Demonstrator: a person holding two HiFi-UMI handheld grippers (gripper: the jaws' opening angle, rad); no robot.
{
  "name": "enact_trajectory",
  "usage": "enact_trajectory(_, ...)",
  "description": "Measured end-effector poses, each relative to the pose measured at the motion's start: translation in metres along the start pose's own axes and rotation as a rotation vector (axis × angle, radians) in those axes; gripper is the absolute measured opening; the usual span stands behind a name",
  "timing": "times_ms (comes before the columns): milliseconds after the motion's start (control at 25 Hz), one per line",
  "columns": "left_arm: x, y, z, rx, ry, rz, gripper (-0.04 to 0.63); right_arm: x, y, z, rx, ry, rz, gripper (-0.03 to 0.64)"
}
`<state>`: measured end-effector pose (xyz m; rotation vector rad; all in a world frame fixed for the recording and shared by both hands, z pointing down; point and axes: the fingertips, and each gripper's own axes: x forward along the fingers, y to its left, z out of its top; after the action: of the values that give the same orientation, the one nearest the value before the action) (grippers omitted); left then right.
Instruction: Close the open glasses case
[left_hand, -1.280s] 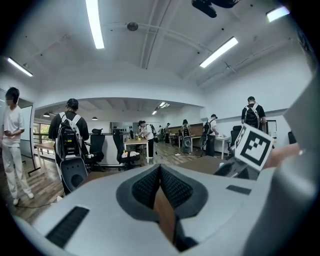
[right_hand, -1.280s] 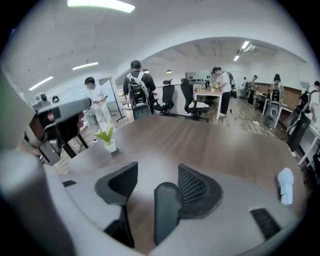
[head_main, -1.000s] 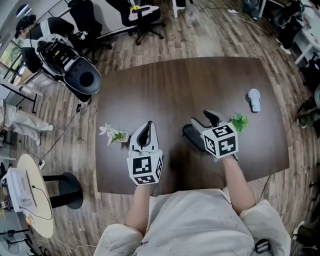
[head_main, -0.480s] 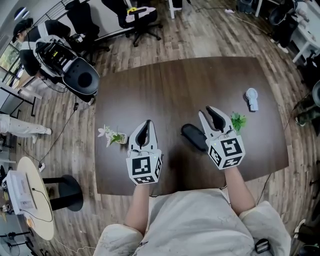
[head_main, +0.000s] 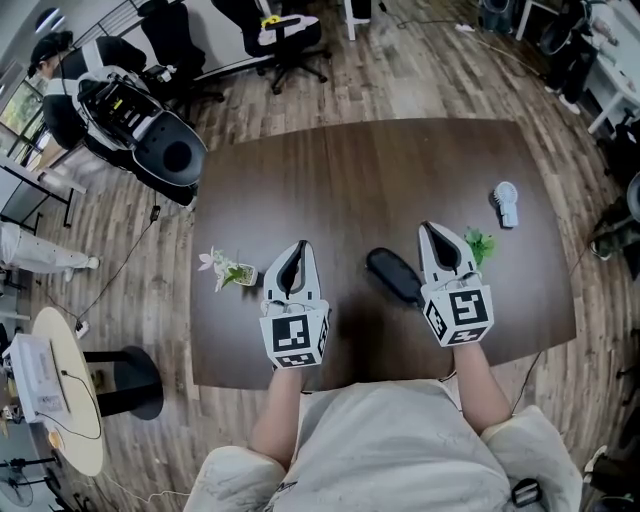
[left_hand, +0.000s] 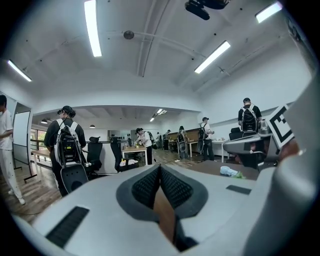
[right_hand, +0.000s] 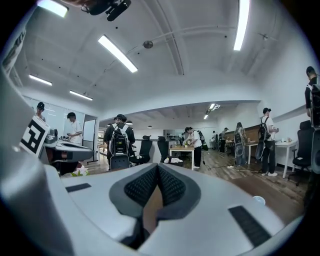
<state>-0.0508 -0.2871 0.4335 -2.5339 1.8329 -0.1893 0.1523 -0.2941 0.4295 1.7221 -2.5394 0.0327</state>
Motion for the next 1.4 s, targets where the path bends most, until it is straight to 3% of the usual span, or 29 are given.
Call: enact_trajectory(1400,0.0003,-0.0011,-0.0042,-0.019,0.018,-0.005,0.003,0.0036,0.0069,-0.0020,-0.023,0.027,0.026,0.000)
